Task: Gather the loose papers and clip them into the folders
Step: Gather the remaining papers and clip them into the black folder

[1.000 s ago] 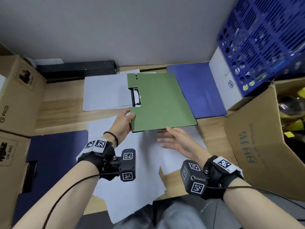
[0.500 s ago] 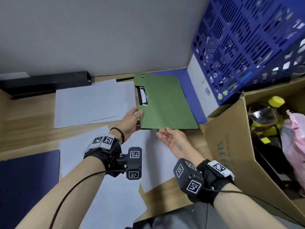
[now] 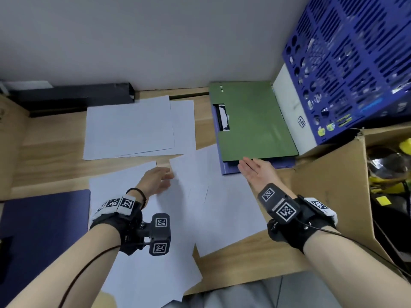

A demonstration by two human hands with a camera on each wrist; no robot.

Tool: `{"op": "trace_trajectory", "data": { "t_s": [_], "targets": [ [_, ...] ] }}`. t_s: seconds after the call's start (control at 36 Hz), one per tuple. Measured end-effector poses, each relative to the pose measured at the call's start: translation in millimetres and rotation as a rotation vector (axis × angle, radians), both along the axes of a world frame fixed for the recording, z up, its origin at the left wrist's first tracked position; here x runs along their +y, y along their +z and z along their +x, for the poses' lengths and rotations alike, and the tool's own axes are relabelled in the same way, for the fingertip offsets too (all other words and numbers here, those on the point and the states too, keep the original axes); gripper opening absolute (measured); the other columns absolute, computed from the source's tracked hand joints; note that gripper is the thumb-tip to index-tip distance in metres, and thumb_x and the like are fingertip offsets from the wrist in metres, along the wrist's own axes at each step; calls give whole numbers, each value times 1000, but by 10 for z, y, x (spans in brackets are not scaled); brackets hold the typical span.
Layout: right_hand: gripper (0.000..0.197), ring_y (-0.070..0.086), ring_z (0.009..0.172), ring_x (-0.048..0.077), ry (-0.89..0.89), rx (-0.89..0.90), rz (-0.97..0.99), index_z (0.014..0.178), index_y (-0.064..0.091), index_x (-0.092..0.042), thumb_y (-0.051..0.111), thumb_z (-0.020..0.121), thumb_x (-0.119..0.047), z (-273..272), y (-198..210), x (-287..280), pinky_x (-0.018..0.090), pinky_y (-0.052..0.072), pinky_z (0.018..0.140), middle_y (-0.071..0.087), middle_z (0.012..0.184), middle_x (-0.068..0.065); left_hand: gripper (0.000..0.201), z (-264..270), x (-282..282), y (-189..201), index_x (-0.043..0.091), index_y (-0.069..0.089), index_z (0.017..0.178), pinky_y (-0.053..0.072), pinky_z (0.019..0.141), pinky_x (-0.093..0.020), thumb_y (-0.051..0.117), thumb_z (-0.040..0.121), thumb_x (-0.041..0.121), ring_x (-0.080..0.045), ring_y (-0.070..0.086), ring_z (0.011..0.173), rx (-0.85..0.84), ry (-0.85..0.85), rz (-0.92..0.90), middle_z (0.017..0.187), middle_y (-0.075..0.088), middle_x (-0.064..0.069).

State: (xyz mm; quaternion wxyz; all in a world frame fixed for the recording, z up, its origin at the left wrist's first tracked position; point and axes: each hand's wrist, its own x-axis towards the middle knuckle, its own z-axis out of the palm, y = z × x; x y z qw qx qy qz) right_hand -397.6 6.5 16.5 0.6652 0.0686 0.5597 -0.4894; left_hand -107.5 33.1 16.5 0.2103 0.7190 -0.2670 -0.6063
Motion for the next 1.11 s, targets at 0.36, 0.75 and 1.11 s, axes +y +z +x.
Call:
{"op": "trace_trajectory", "data": {
  "t_s": [0.36, 0.75, 1.11],
  "targets": [
    [24, 63, 93, 28, 681, 259, 98, 121, 51, -9, 50, 98, -14, 292, 1, 499, 41, 50, 86, 64, 112, 9, 31, 432, 236, -135, 7, 58, 123, 37, 59, -23, 45, 95, 6, -15, 47, 71, -183, -73, -40, 91, 54, -4],
    [30, 59, 92, 19, 1070, 253, 119, 124, 55, -18, 57, 94, -16, 1212, -30, 919, 38, 43, 79, 60, 106, 2, 49, 1420, 949, -144, 22, 43, 140, 38, 107, -42, 50, 92, 28, -39, 40, 127, -500, -117, 228, 146, 31, -17],
    [40, 57, 81, 18, 1276, 432, 137, 126, 46, -19, 63, 90, -22, 1727, -65, 879, 31, 49, 74, 57, 94, 1, 62, 1491, 1188, -172, 22, 25, 149, 43, 103, -44, 52, 93, 29, -33, 39, 128, -203, 66, 181, 150, 19, -14]
  ]
}}
